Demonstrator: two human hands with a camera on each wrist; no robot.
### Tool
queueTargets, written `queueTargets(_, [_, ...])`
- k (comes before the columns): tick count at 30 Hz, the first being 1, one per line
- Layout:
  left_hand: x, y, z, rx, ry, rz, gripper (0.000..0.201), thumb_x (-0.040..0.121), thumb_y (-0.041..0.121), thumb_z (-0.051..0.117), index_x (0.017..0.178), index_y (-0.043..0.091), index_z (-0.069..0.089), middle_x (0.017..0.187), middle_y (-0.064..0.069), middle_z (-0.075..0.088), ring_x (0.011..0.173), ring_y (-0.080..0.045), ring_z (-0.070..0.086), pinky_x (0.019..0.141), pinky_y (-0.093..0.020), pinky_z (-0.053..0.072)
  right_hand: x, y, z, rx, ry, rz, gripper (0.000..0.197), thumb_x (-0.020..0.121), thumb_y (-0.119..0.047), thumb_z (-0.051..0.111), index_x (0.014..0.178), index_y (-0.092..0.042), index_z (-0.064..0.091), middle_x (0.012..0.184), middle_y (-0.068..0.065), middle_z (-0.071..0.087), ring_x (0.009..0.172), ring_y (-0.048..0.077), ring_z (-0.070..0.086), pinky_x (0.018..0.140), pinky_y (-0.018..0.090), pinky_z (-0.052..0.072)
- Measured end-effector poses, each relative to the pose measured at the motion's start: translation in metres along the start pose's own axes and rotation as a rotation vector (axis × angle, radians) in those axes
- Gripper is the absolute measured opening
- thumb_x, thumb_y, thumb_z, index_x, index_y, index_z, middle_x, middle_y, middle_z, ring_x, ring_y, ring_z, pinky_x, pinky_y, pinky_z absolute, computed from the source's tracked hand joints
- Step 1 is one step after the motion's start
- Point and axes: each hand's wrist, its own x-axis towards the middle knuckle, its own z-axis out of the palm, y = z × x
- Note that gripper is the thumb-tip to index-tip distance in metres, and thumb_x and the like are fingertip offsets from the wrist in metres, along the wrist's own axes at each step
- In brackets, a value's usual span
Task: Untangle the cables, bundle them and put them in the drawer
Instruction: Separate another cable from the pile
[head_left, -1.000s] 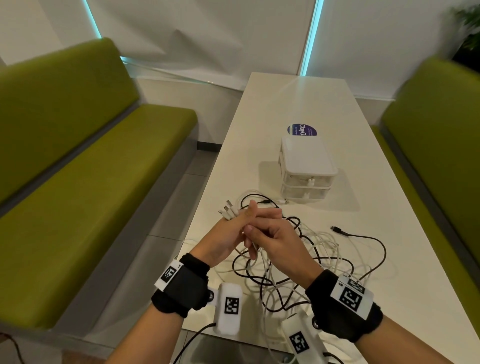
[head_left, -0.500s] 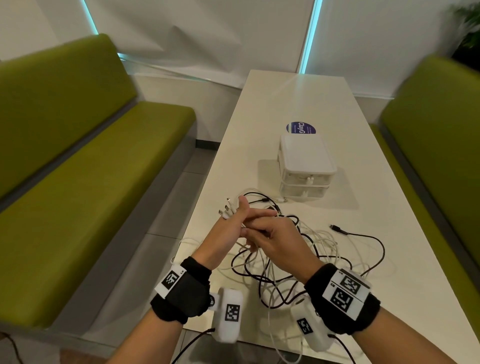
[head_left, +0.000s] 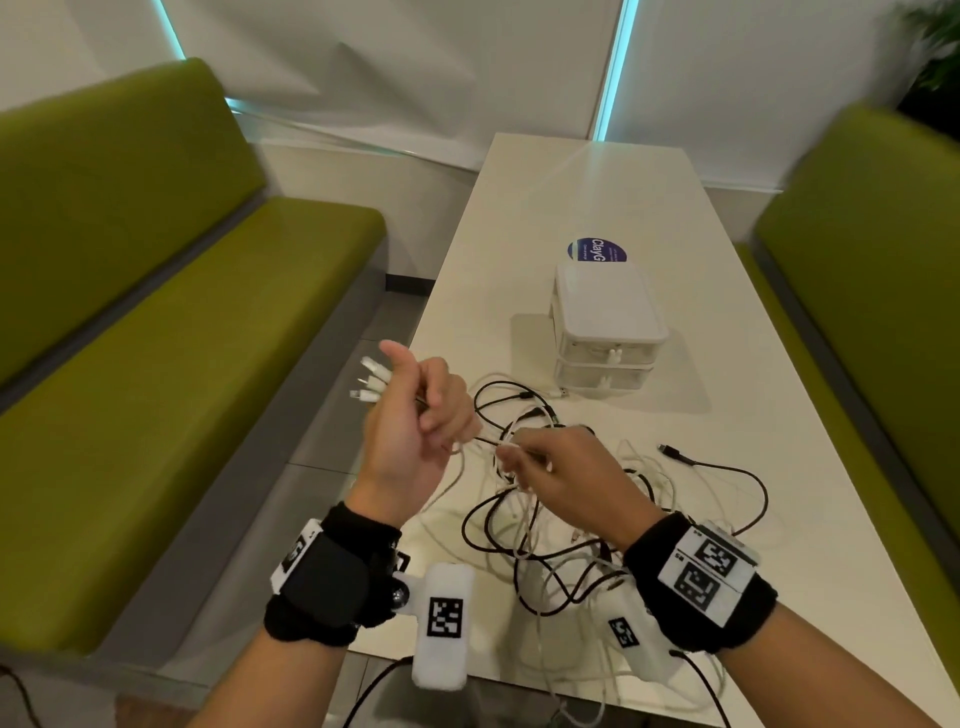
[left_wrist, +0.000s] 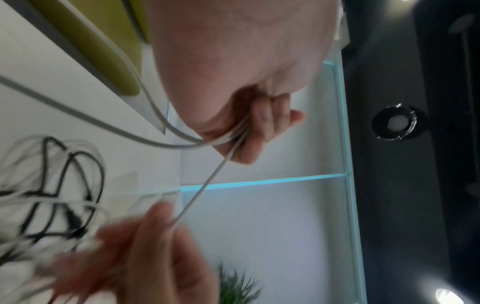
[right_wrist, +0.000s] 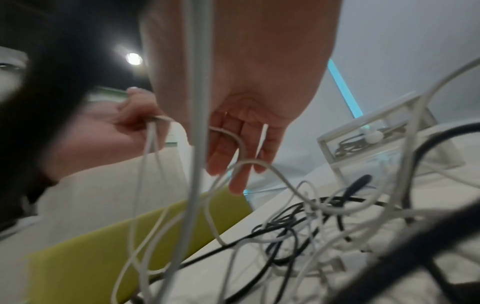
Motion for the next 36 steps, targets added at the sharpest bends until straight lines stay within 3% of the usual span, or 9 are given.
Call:
queueTargets(4, [0.005, 0.009, -0.004, 0.335, -0.037, -0.035, 0.064, 0.103, 0.048, 0.022, 0.056, 0.014, 0.049, 0.047, 0.004, 0.033, 0.041, -0.008, 0.021, 0.043, -0.02, 0.019, 0.002, 0.011, -0.013, 0.043, 0.077, 0.095, 0.034, 0.096, -0.033, 0.058, 0.064, -0.021, 0.059, 0.053, -0.005, 0.05, 0.054, 0.011, 0.046, 0.056, 0.029, 0.036])
queueTargets(7, [0.004, -0.007, -0.004, 0.821, -0.108, -0.059, 0.052, 0.1, 0.047, 0.033, 0.088, 0.014, 0.071, 0.077, 0.005, 0.062, 0.046, 0.001, 0.043, 0.048, -0.013, 0.034, 0.003, 0.005, -0.018, 0.106, 0.145, 0.105, 0.029, 0.09, -0.026, 0.064, 0.062, -0.018, 0.065, 0.057, -0.002, 0.061, 0.058, 0.012, 0.054, 0.061, 0.032, 0.043])
queueTargets(9, [0.002, -0.017, -0.004, 1.077, -0.207, -0.018, 0.048, 0.098, 0.054, 0.036, 0.107, 0.023, 0.071, 0.101, 0.01, 0.07, 0.081, 0.005, 0.063, 0.076, -0.02, 0.049, 0.002, -0.004, -0.019, 0.235, 0.115, 0.093, 0.027, 0.086, -0.022, 0.063, 0.059, -0.02, 0.066, 0.056, 0.0, 0.062, 0.056, 0.016, 0.056, 0.06, 0.034, 0.044])
queueTargets(12, [0.0, -0.021, 0.0, 1.32, -0.311, -0.039, 0.062, 0.093, 0.062, 0.027, 0.077, 0.018, 0.068, 0.073, 0.005, 0.068, 0.07, -0.01, 0.061, 0.071, -0.028, 0.046, 0.0, -0.011, -0.019, 0.358, 0.02, 0.083, 0.024, 0.084, -0.024, 0.059, 0.065, -0.016, 0.071, 0.053, 0.003, 0.059, 0.05, 0.021, 0.046, 0.053, 0.033, 0.037])
queueTargets(15, [0.001, -0.013, -0.002, 1.31, -0.217, -0.029, 0.062, 0.093, 0.066, 0.032, 0.053, 0.024, 0.056, 0.05, 0.008, 0.048, 0.052, -0.009, 0.043, 0.06, -0.028, 0.034, -0.003, -0.003, -0.023, 0.365, -0.026, 0.129, 0.033, 0.092, -0.023, 0.065, 0.062, -0.01, 0.062, 0.046, -0.011, 0.042, 0.045, 0.006, 0.033, 0.05, 0.02, 0.029])
queueTargets(21, [0.018, 0.025, -0.035, 0.814, 0.216, 0.108, 0.054, 0.097, 0.051, 0.042, 0.059, 0.017, 0.06, 0.047, 0.013, 0.045, 0.046, -0.002, 0.034, 0.048, -0.019, 0.028, -0.013, 0.009, -0.031, 0.393, -0.091, 0.221, 0.054, 0.095, -0.05, 0.053, 0.055, -0.013, 0.049, 0.056, 0.002, 0.031, 0.047, 0.013, 0.027, 0.048, 0.019, 0.026])
queueTargets(26, [0.016, 0.028, -0.052, 0.917, 0.255, 0.131, 0.052, 0.1, 0.054, 0.036, 0.075, 0.024, 0.07, 0.066, -0.001, 0.067, 0.048, -0.003, 0.046, 0.056, -0.03, 0.042, -0.008, 0.006, -0.025, 0.131, -0.108, 0.189, 0.056, 0.1, -0.043, 0.049, 0.062, -0.002, 0.051, 0.048, -0.007, 0.037, 0.044, 0.007, 0.032, 0.049, 0.017, 0.028])
queueTargets(31, [0.008, 0.003, -0.027, 1.069, -0.003, 0.135, 0.039, 0.098, 0.048, 0.037, 0.101, 0.025, 0.069, 0.131, 0.016, 0.059, 0.059, -0.02, 0.068, 0.055, -0.017, 0.042, -0.001, 0.0, -0.009, -0.004, -0.132, 0.14, 0.052, 0.1, -0.044, 0.048, 0.062, -0.008, 0.05, 0.057, 0.01, 0.051, 0.05, 0.016, 0.044, 0.056, 0.033, 0.039])
queueTargets(36, [-0.003, -0.029, -0.007, 1.367, -0.333, -0.04, 0.041, 0.102, 0.045, 0.036, 0.099, 0.022, 0.07, 0.075, 0.012, 0.068, 0.07, -0.017, 0.066, 0.077, -0.035, 0.053, -0.003, -0.009, -0.011, -0.081, -0.136, 0.075, 0.036, 0.099, -0.034, 0.052, 0.065, -0.023, 0.053, 0.056, 0.0, 0.057, 0.051, 0.013, 0.05, 0.052, 0.025, 0.035])
